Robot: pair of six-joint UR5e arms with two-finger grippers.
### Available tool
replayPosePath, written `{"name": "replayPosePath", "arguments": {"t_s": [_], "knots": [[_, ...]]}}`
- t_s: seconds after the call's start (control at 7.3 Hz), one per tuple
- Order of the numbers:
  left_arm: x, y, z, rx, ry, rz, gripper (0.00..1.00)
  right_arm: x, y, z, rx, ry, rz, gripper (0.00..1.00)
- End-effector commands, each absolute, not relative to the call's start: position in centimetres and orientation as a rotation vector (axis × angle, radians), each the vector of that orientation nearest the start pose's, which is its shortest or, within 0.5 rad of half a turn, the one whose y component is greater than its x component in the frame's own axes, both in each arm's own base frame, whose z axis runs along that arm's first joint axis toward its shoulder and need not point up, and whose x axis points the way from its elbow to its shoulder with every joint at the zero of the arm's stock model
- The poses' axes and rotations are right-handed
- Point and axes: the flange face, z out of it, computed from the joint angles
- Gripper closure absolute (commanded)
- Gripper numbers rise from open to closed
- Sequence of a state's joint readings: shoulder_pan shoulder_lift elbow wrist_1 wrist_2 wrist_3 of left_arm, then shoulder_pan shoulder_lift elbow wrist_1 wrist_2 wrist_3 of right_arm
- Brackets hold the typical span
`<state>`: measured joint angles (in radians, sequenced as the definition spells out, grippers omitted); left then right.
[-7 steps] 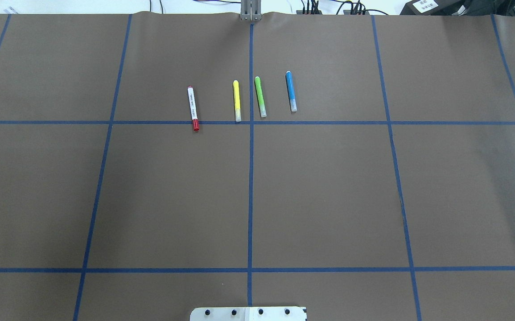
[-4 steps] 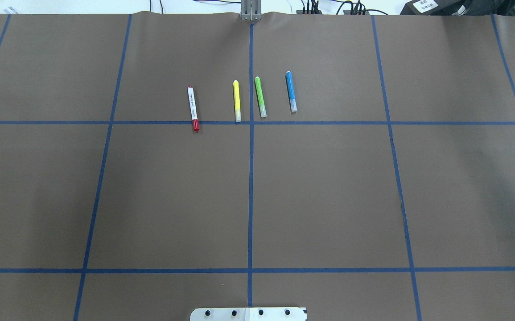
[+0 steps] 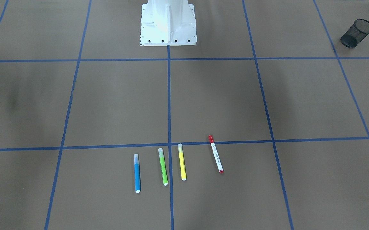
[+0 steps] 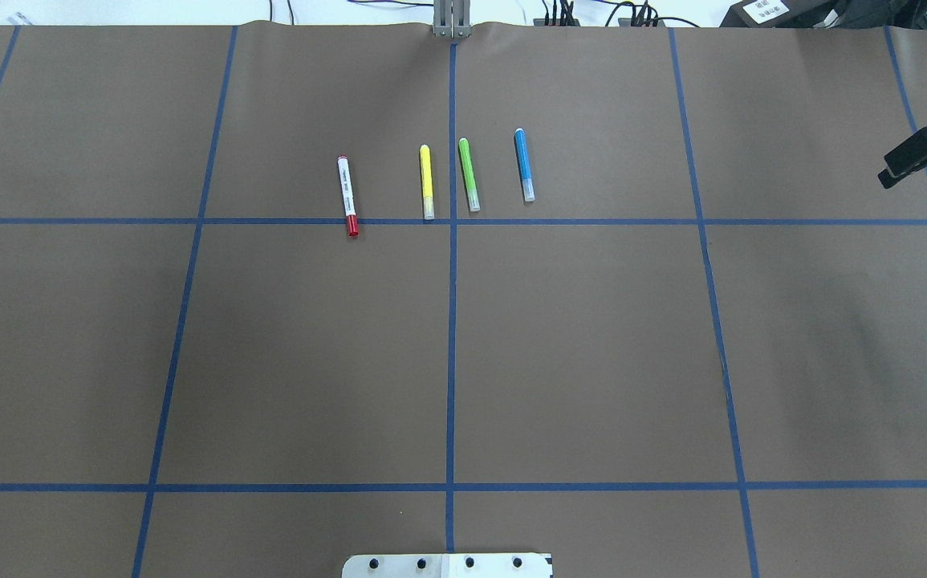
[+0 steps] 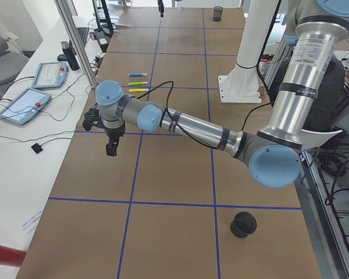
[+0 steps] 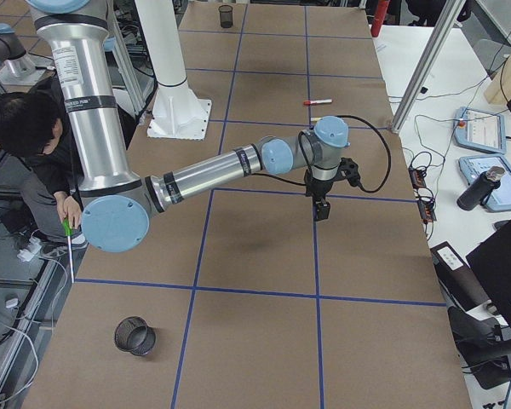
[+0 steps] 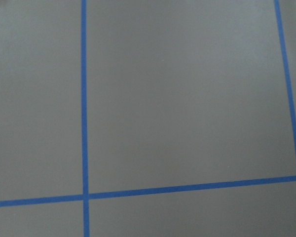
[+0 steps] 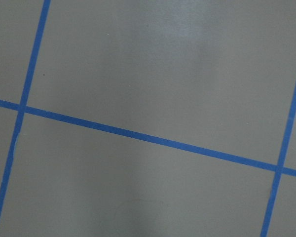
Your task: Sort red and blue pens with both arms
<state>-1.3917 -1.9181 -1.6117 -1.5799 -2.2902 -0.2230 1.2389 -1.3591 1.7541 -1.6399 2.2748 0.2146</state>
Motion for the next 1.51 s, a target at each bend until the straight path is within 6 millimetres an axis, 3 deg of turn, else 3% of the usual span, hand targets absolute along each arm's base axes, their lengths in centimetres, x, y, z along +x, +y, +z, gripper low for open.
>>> {"name": "replayPosePath", "arguments": {"t_s": [0.0,0.14,0.27,0.41,0.55,0.68,0.82,0.96,1.23,1.37], "knots": [[17.8,-65.7,37.0,0.201,0.601,0.256,0.00,-20.1,-57.0,41.6,0.100,-0.802,-0.171,0.00],[23.9,-67.8,31.9,0.115,0.573,0.301,0.00,-22.9,-58.7,40.2,0.086,-0.806,-0.161,0.00],[26.6,-69.1,29.2,0.100,0.580,0.321,0.00,-25.3,-58.9,39.2,0.080,-0.813,-0.191,0.00],[30.4,-68.0,28.6,0.086,0.599,0.291,0.00,-26.0,-59.3,38.9,0.079,-0.814,-0.197,0.00],[35.3,-66.6,27.1,0.083,0.666,0.117,0.00,-26.6,-60.0,38.0,0.086,-0.817,-0.207,0.00],[39.6,-65.7,27.0,0.079,0.728,0.032,0.00,-27.5,-61.4,37.0,0.086,-0.818,-0.210,0.00],[42.3,-66.0,26.3,0.083,0.775,-0.022,0.00,-28.4,-61.1,37.1,0.079,-0.817,-0.217,0.00],[46.8,-64.7,25.7,0.054,0.818,-0.069,0.00,-28.7,-61.0,36.9,0.079,-0.817,-0.218,0.00],[51.8,-62.8,25.5,0.005,0.854,-0.137,0.00,-29.0,-60.9,37.2,0.078,-0.797,-0.195,0.00],[53.1,-62.5,25.0,-0.015,0.851,-0.156,0.00,-29.2,-60.9,37.1,0.078,-0.800,-0.201,0.00]]}}
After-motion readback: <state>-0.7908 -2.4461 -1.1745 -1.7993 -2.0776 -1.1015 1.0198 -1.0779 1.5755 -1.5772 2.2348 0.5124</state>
